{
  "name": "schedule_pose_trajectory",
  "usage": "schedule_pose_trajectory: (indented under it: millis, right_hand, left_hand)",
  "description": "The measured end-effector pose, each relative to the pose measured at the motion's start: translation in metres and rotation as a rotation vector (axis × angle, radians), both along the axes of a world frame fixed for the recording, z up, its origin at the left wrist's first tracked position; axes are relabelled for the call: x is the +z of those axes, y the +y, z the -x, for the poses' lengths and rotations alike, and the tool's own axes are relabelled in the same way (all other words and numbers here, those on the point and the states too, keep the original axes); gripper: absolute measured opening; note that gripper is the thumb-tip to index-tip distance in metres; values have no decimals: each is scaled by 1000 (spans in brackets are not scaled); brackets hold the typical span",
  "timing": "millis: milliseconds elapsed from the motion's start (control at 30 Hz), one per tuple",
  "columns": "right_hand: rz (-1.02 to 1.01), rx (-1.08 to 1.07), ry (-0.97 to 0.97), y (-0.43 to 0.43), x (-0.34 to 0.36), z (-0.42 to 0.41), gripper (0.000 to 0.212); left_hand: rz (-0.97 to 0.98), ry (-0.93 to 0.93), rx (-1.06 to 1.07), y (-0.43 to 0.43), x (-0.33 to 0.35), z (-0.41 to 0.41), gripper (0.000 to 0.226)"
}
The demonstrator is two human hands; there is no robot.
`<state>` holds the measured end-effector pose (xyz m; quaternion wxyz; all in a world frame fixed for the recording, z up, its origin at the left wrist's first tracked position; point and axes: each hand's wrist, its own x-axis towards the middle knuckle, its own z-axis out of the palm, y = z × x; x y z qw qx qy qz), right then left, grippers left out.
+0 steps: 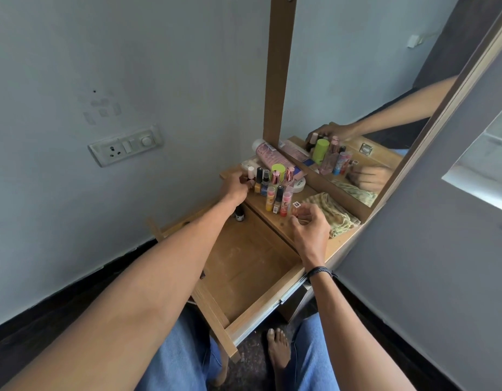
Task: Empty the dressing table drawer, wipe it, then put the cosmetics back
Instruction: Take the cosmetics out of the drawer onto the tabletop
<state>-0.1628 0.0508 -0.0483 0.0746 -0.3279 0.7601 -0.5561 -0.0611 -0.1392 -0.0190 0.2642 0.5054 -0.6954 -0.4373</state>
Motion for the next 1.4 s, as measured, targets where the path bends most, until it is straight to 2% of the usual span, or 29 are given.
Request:
schedule_pose_trajectory:
  millis: [233, 367, 433, 533, 667, 767, 833, 967, 1167, 1267, 1400]
  right_hand:
    - [-36, -18, 7, -2, 0, 0, 24]
    - [-98, -43, 11, -5, -1, -1, 25]
    - [-128, -55, 10, -7, -1, -2, 29]
    - [-148, -70, 9, -10, -1, -5, 30]
    - [-179, -97, 42, -11, 2, -6, 31]
    - [-204, -104, 53, -11, 3, -7, 30]
    - [-206, -103, 36, -10, 3, -7, 34]
    - [-223, -115, 13, -8, 3, -8, 48]
    - [-195, -141, 65, 0, 9, -15, 65]
    - [-144, -149, 76, 4, 12, -20, 65]
    - [-11, -162, 99, 10, 12, -23, 58]
  left_hand:
    - [-50, 76, 7, 1, 0, -8, 29]
    - [22, 55, 80, 0, -1, -36, 33]
    - [108, -75, 119, 1, -6, -59, 31]
    - [200, -403, 82, 6, -21, -103, 28]
    - [291, -737, -123, 23, -39, -147, 18]
    - [240, -1043, -351, 42, -43, -158, 29]
    - [191, -1159, -462, 49, -44, -157, 37]
    - [166, -1229, -538, 55, -51, -149, 50]
    - [243, -1242, -475, 63, -61, -145, 31]
    - [256, -1226, -479, 64, -59, -147, 25]
    - [287, -1194, -469, 68, -54, -149, 35]
